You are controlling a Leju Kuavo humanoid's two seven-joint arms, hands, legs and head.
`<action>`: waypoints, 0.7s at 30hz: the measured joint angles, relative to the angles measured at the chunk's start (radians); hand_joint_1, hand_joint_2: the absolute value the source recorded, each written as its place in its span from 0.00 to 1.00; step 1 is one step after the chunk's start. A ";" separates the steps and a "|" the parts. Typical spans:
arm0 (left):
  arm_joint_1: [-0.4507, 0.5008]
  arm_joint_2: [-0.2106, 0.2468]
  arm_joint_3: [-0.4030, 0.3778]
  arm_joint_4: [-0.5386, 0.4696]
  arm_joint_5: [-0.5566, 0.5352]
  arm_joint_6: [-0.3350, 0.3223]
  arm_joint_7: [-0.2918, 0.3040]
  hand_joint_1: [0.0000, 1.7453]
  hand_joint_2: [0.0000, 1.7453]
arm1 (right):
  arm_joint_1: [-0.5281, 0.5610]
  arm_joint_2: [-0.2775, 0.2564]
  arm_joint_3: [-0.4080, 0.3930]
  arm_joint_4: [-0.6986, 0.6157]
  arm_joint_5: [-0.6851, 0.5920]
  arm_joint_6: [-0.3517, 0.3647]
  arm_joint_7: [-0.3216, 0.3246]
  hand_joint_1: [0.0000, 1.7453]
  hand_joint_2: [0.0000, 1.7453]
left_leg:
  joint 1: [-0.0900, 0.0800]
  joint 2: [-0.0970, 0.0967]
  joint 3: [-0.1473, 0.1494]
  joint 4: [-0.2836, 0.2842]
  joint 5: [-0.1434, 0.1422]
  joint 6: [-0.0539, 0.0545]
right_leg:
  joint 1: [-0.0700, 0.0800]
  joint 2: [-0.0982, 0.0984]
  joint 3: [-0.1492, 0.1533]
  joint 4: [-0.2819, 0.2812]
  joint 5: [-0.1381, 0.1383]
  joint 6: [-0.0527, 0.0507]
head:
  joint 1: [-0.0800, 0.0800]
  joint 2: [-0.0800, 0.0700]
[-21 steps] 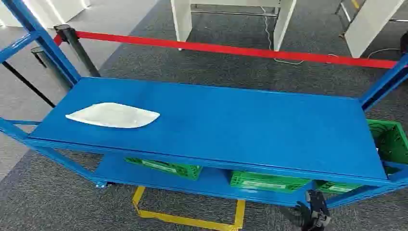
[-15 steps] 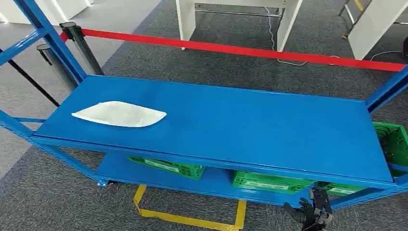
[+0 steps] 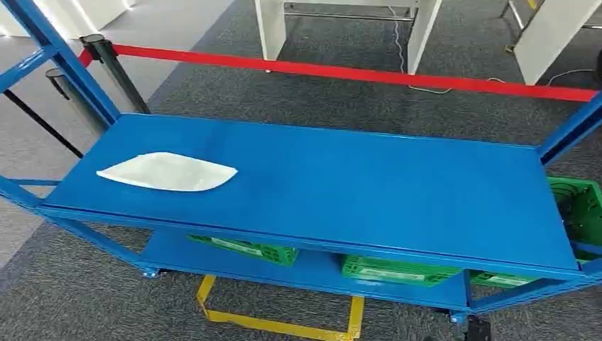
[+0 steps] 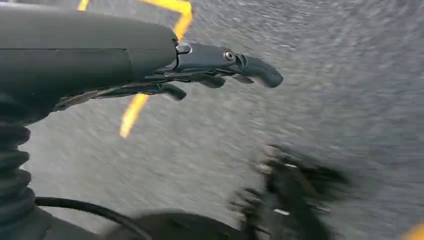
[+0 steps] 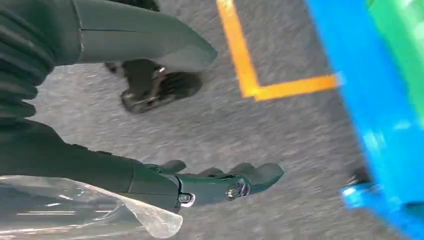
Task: Take the parts from the cabinet and place them on the table.
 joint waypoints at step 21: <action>-0.105 -0.115 0.513 -0.357 0.147 0.063 -0.209 0.00 1.00 | 0.009 0.041 -0.163 0.162 0.122 -0.075 -0.046 0.00 0.00 | 0.008 0.003 -0.012 -0.026 0.040 0.031 | 0.005 -0.002 -0.148 0.299 -0.124 0.032 | 0.001 0.000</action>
